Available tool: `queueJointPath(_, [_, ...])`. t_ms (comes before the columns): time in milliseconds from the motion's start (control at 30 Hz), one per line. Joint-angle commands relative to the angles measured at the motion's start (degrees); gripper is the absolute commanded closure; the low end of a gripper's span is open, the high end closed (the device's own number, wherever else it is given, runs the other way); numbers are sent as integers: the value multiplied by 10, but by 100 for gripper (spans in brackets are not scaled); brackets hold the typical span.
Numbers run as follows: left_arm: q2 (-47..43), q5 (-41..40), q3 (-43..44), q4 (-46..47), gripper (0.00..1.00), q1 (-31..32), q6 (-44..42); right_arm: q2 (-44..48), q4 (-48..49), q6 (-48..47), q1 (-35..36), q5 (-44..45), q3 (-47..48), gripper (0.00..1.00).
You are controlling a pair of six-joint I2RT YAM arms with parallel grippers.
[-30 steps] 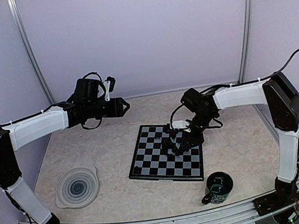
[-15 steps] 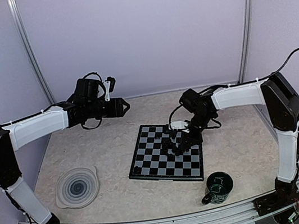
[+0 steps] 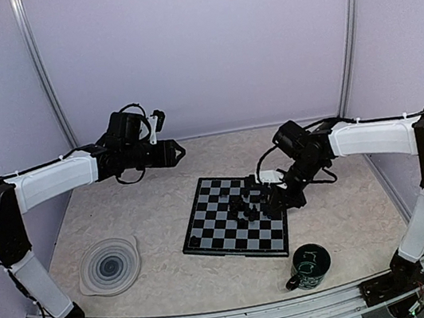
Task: Set up the chess pieces on the board
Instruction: Pick up the rook from the chessboard, then place the rook at a8.
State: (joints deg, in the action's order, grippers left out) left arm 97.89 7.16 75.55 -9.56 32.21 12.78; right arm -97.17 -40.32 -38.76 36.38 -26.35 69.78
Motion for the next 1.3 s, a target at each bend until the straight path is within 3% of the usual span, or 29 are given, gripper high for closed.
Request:
queueJointPath(0, [9, 8, 21, -6, 38, 0, 3, 13, -28, -34, 12, -41, -45, 91])
queueJointPath(267, [10, 7, 22, -9, 38, 0, 2, 32, -14, -35, 32, -51, -95, 91])
queueJointPath(1267, [13, 6, 27, -14, 38, 4, 0, -8, 22, -17, 59, -8, -110, 88])
